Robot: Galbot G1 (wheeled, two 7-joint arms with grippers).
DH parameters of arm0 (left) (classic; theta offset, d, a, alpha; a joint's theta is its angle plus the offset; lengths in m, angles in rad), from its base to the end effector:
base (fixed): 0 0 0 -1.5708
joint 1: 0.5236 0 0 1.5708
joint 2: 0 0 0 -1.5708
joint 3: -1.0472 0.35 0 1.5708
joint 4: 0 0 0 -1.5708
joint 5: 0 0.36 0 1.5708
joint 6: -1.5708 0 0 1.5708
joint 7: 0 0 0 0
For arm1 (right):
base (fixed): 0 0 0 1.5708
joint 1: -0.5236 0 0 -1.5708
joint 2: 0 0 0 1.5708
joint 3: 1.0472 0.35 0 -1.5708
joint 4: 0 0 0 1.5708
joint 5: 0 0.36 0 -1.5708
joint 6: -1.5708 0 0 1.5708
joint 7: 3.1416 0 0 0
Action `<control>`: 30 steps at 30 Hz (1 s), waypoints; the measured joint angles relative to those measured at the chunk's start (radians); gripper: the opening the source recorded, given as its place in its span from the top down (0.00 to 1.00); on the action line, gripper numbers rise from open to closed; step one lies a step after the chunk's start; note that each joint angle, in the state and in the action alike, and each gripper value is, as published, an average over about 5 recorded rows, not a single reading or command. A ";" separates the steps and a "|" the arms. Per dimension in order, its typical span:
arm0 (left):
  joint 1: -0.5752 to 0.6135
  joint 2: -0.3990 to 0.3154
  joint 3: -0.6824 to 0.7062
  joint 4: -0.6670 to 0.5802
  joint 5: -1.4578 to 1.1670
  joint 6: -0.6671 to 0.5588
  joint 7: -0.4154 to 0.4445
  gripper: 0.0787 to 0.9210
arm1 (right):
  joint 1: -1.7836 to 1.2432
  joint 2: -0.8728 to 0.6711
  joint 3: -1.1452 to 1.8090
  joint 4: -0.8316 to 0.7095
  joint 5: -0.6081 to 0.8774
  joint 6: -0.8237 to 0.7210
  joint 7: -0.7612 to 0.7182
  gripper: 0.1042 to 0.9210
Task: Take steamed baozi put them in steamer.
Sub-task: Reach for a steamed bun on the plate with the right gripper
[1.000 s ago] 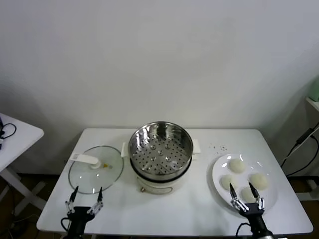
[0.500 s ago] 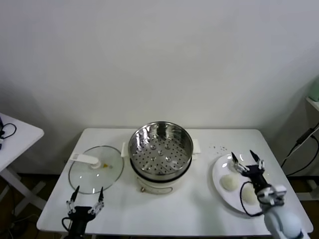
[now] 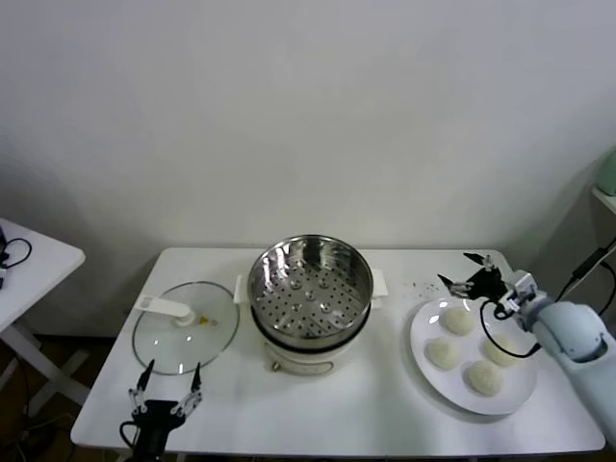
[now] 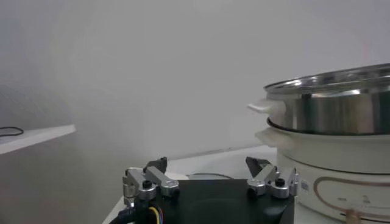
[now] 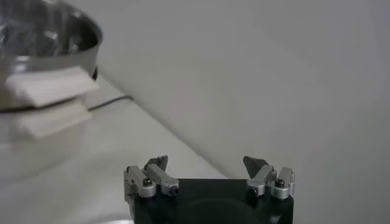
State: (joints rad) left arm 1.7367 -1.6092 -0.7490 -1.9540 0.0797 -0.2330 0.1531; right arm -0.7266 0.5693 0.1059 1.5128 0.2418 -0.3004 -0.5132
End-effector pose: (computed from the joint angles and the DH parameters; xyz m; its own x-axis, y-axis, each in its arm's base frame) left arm 0.1124 0.0663 -0.3753 -0.9946 -0.0369 0.0966 -0.0194 0.9842 0.1759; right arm 0.4135 -0.2338 -0.2027 -0.7566 -0.2930 0.5845 -0.6162 0.6186 -0.4876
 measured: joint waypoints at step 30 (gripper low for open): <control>0.016 0.000 -0.023 0.001 0.039 -0.013 0.004 0.12 | 0.836 -0.029 -1.081 -0.322 -0.151 0.101 -0.454 0.12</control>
State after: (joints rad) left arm 1.7528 -1.6092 -0.7723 -1.9532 0.1188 -0.2463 0.1572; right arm 0.1097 0.5404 -0.9751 1.1908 0.0913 -0.1990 -0.9675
